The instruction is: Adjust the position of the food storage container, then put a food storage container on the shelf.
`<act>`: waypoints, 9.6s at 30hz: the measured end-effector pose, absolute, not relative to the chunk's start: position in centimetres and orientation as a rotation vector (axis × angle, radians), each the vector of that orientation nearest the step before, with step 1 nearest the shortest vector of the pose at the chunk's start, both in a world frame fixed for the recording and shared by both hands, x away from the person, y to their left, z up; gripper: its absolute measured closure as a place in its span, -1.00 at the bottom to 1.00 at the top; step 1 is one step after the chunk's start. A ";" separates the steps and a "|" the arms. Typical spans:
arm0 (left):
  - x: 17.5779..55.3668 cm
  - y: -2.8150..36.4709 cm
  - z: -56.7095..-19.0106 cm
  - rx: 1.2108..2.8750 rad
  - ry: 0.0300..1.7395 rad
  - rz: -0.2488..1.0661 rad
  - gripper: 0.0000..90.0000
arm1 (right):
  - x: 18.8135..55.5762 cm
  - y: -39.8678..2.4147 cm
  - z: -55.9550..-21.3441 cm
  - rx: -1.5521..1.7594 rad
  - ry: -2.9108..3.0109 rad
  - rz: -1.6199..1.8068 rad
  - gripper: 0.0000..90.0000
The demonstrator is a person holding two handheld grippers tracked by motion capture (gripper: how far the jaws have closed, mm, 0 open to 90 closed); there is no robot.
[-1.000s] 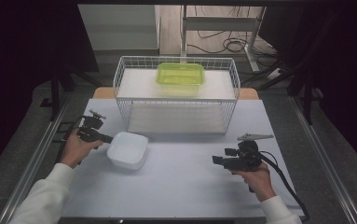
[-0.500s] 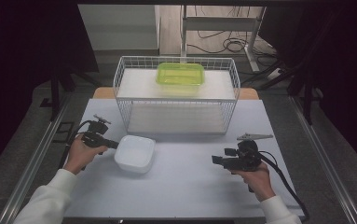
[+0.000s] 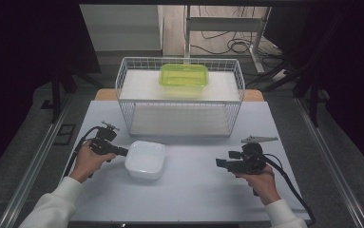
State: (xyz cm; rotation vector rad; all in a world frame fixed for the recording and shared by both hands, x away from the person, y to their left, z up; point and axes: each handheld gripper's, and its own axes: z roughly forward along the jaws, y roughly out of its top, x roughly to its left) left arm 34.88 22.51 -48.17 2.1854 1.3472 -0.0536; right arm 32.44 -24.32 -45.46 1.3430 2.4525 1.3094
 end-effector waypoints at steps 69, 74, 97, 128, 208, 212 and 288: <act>31.0 17.2 -46.3 1.979 1.256 0.102 -0.22 | 32.3 -24.0 -44.4 1.355 2.381 1.351 -0.59; 30.6 17.9 -46.3 1.956 1.259 0.083 -0.31 | 32.3 -23.2 -44.6 1.322 2.403 1.314 -0.59; 30.5 18.2 -47.8 1.813 1.324 -0.140 -0.21 | 32.8 -20.9 -44.6 1.322 2.464 1.359 -0.46; 32.8 15.2 -50.2 1.751 1.329 -0.388 0.10 | 34.4 -17.8 -47.4 1.435 2.581 1.361 -0.15; 30.7 15.6 -48.3 1.745 1.236 -0.367 0.77 | 33.1 -18.0 -46.5 1.488 2.522 1.505 0.67; 30.6 15.7 -47.6 1.747 1.226 -0.342 0.77 | 32.9 -18.0 -46.2 1.469 2.525 1.507 0.67; 37.5 15.9 -26.9 1.732 1.001 0.015 0.73 | 37.9 -18.0 -26.9 1.045 2.274 1.727 0.67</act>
